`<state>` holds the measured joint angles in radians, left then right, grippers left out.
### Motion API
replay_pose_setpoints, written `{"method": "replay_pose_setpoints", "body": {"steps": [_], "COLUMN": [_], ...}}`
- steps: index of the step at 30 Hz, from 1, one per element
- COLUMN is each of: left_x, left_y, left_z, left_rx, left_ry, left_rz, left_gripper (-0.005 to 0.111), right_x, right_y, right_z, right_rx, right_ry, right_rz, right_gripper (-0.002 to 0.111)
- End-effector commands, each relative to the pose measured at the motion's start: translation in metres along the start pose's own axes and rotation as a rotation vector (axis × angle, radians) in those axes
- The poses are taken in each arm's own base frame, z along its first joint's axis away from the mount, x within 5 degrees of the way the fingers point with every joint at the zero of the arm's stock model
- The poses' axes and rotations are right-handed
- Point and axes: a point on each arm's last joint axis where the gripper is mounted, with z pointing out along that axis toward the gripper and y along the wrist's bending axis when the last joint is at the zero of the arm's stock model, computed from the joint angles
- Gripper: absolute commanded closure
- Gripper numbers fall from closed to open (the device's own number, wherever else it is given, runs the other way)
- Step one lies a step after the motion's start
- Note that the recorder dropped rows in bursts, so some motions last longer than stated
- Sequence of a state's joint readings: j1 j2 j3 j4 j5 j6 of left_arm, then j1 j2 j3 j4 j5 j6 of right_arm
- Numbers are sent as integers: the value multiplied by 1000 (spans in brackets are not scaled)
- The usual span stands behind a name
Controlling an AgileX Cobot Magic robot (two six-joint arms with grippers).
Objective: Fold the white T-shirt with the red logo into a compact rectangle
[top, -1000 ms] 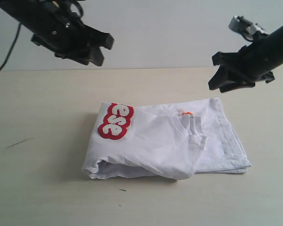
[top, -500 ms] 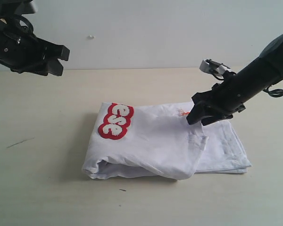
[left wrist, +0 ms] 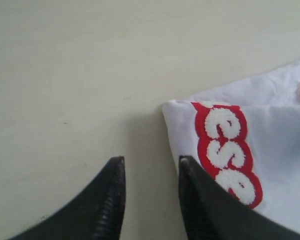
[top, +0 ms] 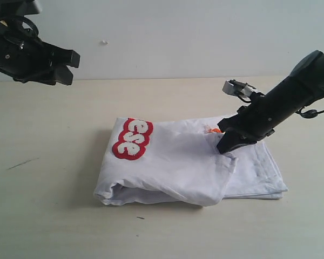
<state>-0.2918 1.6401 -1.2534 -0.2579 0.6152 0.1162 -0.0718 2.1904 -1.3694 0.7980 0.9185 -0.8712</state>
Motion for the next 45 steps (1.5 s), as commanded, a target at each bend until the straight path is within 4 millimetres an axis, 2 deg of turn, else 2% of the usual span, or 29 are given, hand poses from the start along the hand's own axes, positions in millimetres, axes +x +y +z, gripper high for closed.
{"method": "replay_pose_setpoints", "body": {"steps": [1,3,4,5,6,7,8,10,12,14,16,19,22,24,27,31,33,36,38,42,43,45], "left_x": [-2,-2,-2,-2,-2,-2,-2,-2,-2,-2,-2,-2,-1,-1,-1,-1,-1,-1,-1,0,0,3], "left_y": [-1,-1,-1,-1,-1,-1,-1,-1,-1,-1,-1,-1,-2,-2,-2,-2,-2,-2,-2,-2,-2,-5], "left_z": [-4,-4,-4,-4,-4,-4,-4,-4,-4,-4,-4,-4,-3,-3,-3,-3,-3,-3,-3,-3,-3,-3], "left_rx": [10,10,8,8,8,8,8,11,11,11,11,13,20,20,20,20,20,23,23,25,27,48], "left_ry": [-22,-22,-27,-27,-27,-27,-27,-23,-23,-23,-23,-20,-18,-18,-18,-18,-18,-15,-15,-5,0,18], "left_rz": [-10,-10,-10,-10,-10,-10,-10,-12,-12,-12,-12,-15,-23,-21,-21,-21,-21,-23,-24,-22,-17,0], "left_gripper": [70,70,70,70,70,70,70,70,70,70,70,70,70,70,70,70,70,70,70,70,70,70], "right_x": [-15,-23,-27,-28,-29,-28,-26,-21,-18,-14,-8,-3,-5,-9,-11,-11,-11,-11,-12,-17,-17,-17], "right_y": [20,32,47,54,63,66,71,74,74,72,63,41,17,15,15,14,12,13,18,36,37,38], "right_z": [-28,-49,-72,-85,-107,-116,-135,-158,-170,-167,-159,-156,-157,-156,-154,-155,-157,-156,-150,-117,-109,-90], "right_rx": [-26,-4,28,51,131,167,267,412,495,491,519,676,887,892,887,897,928,913,817,445,376,265], "right_ry": [-49,-96,-135,-153,-183,-187,-188,-199,-217,-164,-59,49,-4,-36,-63,-67,-88,-120,-128,-74,-56,-11], "right_rz": [-75,-122,-175,-189,-197,-184,-174,-153,-98,-91,-97,-55,111,108,96,99,145,212,230,104,93,79], "right_gripper": [108,108,108,108,108,108,108,108,108,108,108,108,108,106,94,71,67,69,75,104,108,108]}}
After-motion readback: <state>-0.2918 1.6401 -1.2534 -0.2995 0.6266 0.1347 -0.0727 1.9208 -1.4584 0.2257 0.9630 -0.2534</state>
